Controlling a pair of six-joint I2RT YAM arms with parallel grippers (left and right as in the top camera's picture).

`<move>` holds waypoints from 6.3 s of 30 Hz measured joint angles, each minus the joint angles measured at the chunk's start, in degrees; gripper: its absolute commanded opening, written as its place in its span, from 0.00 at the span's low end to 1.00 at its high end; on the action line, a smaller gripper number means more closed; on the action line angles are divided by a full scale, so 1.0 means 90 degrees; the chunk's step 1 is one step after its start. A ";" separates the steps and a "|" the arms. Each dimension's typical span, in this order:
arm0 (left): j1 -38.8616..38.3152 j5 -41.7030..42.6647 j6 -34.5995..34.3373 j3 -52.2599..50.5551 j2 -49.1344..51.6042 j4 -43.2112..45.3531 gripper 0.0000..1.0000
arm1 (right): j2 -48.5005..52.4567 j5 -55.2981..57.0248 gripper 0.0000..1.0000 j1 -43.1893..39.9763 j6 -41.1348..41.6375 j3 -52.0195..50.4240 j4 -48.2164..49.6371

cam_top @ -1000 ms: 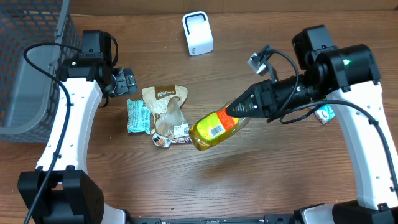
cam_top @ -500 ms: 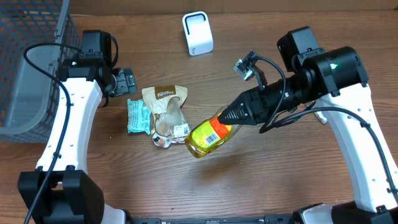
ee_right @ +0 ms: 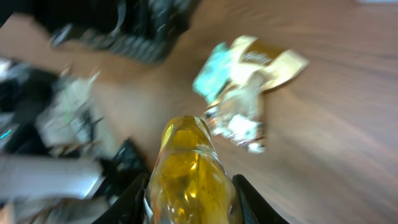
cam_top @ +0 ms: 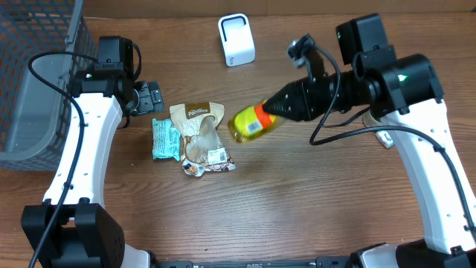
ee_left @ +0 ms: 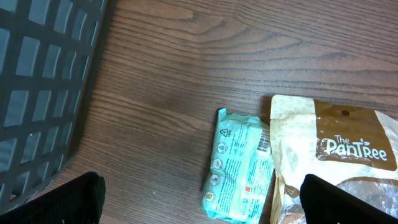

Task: Scan the item barcode
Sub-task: 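Raise the oil bottle to the white scanner, then carry the oil bottle right and lower it beside the jar, then open the right gripper and lift it away from the bottle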

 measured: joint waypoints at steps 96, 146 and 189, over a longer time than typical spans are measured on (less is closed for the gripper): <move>0.0000 0.0000 0.0000 0.0000 0.0000 -0.0017 1.00 | 0.2579 0.6730 0.12 -0.0367 0.0136 0.1702 0.1273; 0.0000 0.0000 0.0000 -0.0002 0.0000 -0.0015 1.00 | 0.2871 0.5520 1.00 -0.2096 0.0481 -0.0114 0.1343; 0.0000 0.0000 0.0000 0.0000 0.0000 -0.0019 1.00 | 0.1632 0.3912 0.99 -0.1061 0.0794 0.0447 0.0435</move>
